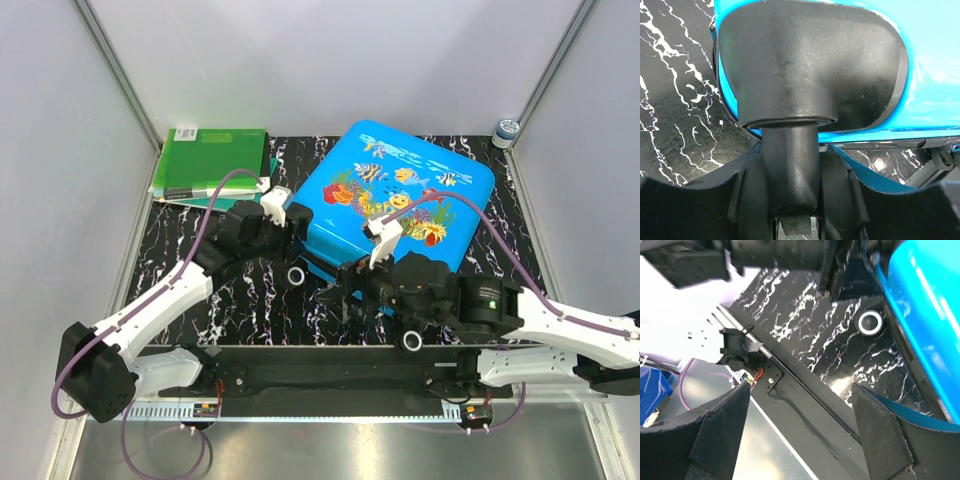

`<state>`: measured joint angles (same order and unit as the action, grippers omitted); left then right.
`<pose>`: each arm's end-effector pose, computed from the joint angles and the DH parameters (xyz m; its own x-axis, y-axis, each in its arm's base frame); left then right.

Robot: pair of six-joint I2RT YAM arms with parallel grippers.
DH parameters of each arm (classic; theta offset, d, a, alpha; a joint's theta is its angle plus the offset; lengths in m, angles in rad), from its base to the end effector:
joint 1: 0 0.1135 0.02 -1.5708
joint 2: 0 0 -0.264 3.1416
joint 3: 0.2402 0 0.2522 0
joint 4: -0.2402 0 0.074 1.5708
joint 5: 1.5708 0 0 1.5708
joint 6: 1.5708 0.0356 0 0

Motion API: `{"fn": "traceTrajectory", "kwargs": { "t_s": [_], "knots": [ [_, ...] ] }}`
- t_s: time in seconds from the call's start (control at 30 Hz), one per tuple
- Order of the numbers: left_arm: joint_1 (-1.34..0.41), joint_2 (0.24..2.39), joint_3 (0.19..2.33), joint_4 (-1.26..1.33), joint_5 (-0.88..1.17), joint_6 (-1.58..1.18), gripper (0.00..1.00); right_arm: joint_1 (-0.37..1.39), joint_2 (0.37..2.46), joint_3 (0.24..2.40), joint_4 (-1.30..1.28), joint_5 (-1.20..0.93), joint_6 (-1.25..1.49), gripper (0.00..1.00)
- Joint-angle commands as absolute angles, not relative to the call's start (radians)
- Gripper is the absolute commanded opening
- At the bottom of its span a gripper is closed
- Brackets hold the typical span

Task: Pack the luggage
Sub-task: Zip the luggage at the center of the board.

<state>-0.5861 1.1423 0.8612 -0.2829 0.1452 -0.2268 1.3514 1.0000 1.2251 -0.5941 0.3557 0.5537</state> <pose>0.2093 -0.1451 0.2849 -0.5799 0.1180 -0.8061 0.5324 0.8038 -0.2654 0.0563 0.1953 0.4101 -0.5107 -0.0254 -0.8594 -0.6768 0.6283 0.3836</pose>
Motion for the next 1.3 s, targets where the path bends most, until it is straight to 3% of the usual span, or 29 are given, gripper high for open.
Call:
{"fn": "traceTrajectory", "kwargs": {
  "t_s": [0.0, 0.2, 0.47, 1.0, 1.27],
  "knots": [
    [-0.629, 1.109, 1.051, 0.021, 0.285, -0.201, 0.0, 1.359, 1.052, 1.14, -0.56, 0.389, 0.659, 0.88],
    [-0.627, 1.138, 1.063, 0.02, 0.296, -0.198, 0.0, 1.361, 1.117, 1.014, -0.584, 0.477, 0.885, 0.86],
    [-0.627, 1.138, 1.055, 0.014, 0.285, -0.19, 0.0, 1.359, 1.278, 1.04, -0.883, 0.655, 1.147, 0.85],
    [-0.627, 1.1, 1.048, 0.011, 0.295, -0.189, 0.0, 1.31, 1.224, 0.91, -1.063, 0.841, 1.451, 0.77],
    [-0.627, 1.091, 1.04, 0.015, 0.301, -0.192, 0.0, 1.312, 1.238, 0.908, -1.107, 0.946, 1.554, 0.66]
  ]
}}
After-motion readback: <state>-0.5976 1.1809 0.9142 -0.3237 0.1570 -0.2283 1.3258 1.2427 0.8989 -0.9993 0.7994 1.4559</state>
